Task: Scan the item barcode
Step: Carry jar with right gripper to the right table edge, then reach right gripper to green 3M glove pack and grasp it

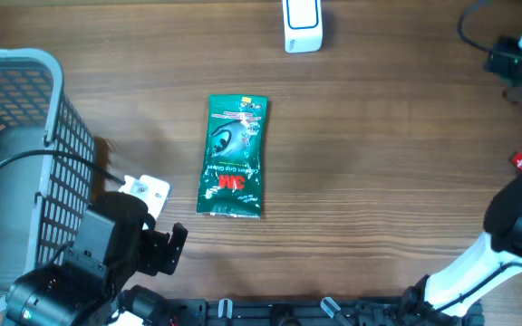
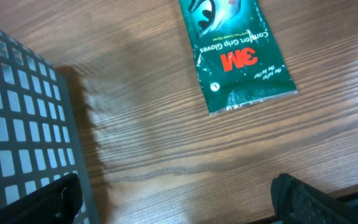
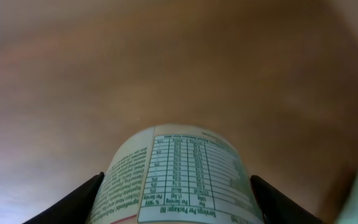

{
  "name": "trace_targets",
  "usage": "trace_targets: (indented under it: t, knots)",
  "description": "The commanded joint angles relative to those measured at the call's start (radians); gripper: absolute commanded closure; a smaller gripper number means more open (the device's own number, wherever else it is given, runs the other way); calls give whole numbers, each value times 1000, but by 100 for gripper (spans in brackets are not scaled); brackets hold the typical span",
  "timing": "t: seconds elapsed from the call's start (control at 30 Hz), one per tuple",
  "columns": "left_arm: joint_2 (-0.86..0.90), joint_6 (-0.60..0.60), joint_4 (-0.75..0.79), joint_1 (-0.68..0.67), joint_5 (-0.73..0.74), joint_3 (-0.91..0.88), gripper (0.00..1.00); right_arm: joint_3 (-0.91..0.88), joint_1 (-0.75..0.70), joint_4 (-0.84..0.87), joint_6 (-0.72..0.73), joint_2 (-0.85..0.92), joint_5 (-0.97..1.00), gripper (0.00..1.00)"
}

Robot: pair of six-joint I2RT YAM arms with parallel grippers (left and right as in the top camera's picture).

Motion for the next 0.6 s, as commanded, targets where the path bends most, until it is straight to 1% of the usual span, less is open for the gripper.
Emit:
trace_targets:
  t: [0.0, 0.07, 0.23, 0.27, 0.3, 0.37, 0.43, 0.5, 0.53, 0.57]
  knots:
    - [-3, 8, 0, 4, 9, 3, 0, 3, -99, -28, 53, 109, -4, 42]
    - [-3, 8, 0, 4, 9, 3, 0, 3, -162, -24, 76, 195, 4, 42]
    - [-3, 8, 0, 4, 9, 3, 0, 3, -247, -25, 103, 253, -1, 37]
    - [-3, 8, 0, 4, 9, 3, 0, 3, -255, -22, 105, 253, -1, 27]
    - [-3, 8, 0, 4, 9, 3, 0, 9, -261, -23, 128, 253, -2, 0]
    - [-3, 8, 0, 4, 9, 3, 0, 70, -260, -58, 122, 245, -2, 0]
    - [-3, 8, 0, 4, 9, 3, 0, 209, -254, -149, 126, 201, -1, 0]
    - [-3, 8, 0, 4, 9, 3, 0, 355, -243, -240, 153, 127, -6, 0]
    - [-3, 8, 0, 4, 9, 3, 0, 390, -232, -262, 187, 82, -24, 0]
    - [-3, 8, 0, 4, 9, 3, 0, 399, -217, -271, 200, 25, -92, 0]
